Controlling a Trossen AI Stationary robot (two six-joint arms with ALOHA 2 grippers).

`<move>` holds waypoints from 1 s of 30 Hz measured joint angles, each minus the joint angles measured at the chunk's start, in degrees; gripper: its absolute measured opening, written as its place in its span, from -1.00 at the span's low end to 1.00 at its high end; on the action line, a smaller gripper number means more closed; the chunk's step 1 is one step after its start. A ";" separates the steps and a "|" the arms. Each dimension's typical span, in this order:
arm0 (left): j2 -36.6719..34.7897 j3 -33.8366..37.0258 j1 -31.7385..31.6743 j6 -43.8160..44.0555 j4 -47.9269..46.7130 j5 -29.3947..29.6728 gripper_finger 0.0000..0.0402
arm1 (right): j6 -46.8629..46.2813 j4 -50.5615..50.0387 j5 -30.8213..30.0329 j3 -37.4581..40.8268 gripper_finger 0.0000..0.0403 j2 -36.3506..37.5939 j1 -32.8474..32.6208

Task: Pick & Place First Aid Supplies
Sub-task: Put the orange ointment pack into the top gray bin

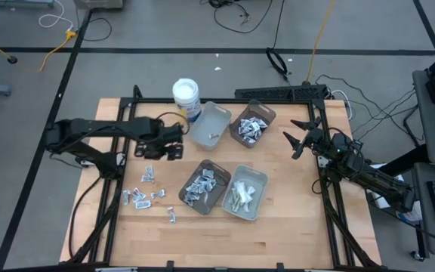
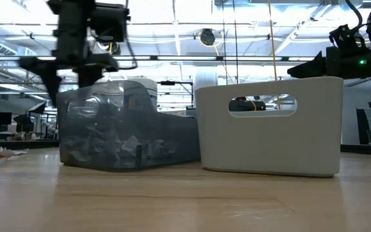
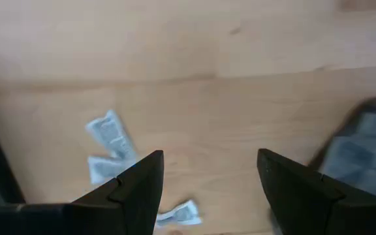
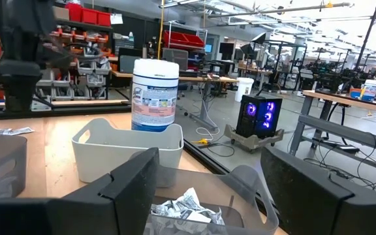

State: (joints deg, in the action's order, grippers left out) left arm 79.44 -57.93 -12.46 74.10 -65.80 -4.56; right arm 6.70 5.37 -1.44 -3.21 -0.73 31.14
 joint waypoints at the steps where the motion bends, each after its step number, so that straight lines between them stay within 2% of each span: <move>1: -1.06 1.51 0.48 1.79 0.00 -0.20 0.26 | 0.00 0.01 -0.02 0.01 0.31 0.00 0.00; 9: -8.86 11.33 3.01 12.20 0.02 -2.79 0.26 | 0.00 0.01 -0.02 -0.01 0.31 0.00 0.00; 14: -11.94 14.32 3.33 15.26 -0.07 -3.39 0.26 | 0.00 0.01 -0.02 -0.01 0.31 0.00 0.00; 19: -12.11 17.62 2.91 16.50 1.36 -3.23 0.26 | 0.01 0.02 0.00 0.00 0.31 0.01 0.02; 30: -8.33 25.27 2.77 19.23 13.99 -4.59 0.26 | 0.00 0.00 -0.02 -0.01 0.31 0.00 0.02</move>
State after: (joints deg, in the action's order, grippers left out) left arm 71.11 -32.66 -9.70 93.33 -51.81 -9.15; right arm 6.70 5.37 -1.45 -3.22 -0.73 31.16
